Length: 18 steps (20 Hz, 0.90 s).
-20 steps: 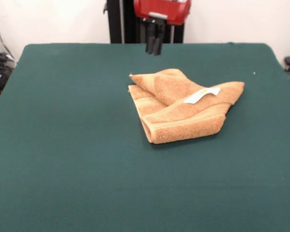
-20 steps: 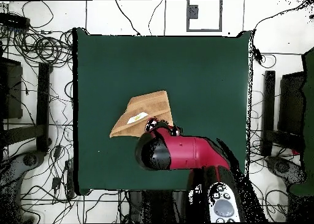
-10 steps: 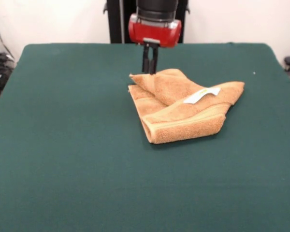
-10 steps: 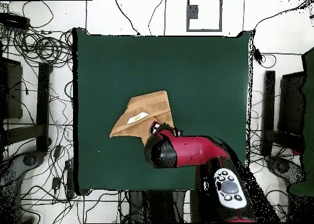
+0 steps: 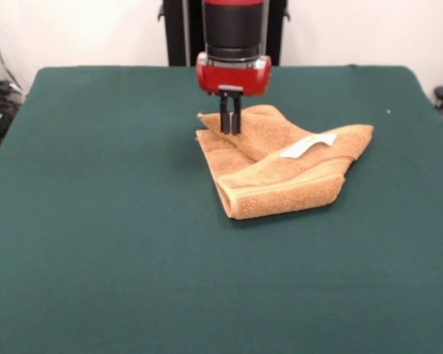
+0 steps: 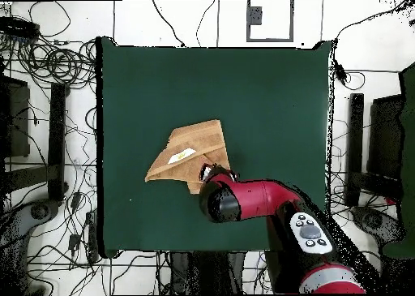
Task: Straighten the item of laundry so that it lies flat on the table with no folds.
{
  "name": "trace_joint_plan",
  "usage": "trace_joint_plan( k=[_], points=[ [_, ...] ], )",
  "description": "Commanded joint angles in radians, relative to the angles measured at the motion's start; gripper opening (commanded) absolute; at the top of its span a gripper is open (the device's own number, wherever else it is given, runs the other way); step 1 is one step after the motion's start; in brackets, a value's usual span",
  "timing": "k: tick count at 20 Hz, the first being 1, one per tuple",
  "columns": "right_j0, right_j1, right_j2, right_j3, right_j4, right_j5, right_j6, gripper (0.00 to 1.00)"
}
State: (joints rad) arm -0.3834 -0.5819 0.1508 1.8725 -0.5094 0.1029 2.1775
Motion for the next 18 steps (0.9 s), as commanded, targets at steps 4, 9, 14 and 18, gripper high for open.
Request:
trace_joint_plan(
  k=[4, 9, 14, 18],
  points=[
    [0.005, 0.044, 0.131, -0.033, -0.099, -0.116, 0.007, 0.00],
    [0.037, 0.138, 0.082, -0.097, -0.113, -0.211, 0.044, 0.00],
    [0.056, 0.183, 0.053, -0.137, -0.113, -0.289, 0.061, 0.00],
    [0.049, 0.187, 0.057, -0.136, -0.114, -0.321, 0.064, 0.00]
  ],
)
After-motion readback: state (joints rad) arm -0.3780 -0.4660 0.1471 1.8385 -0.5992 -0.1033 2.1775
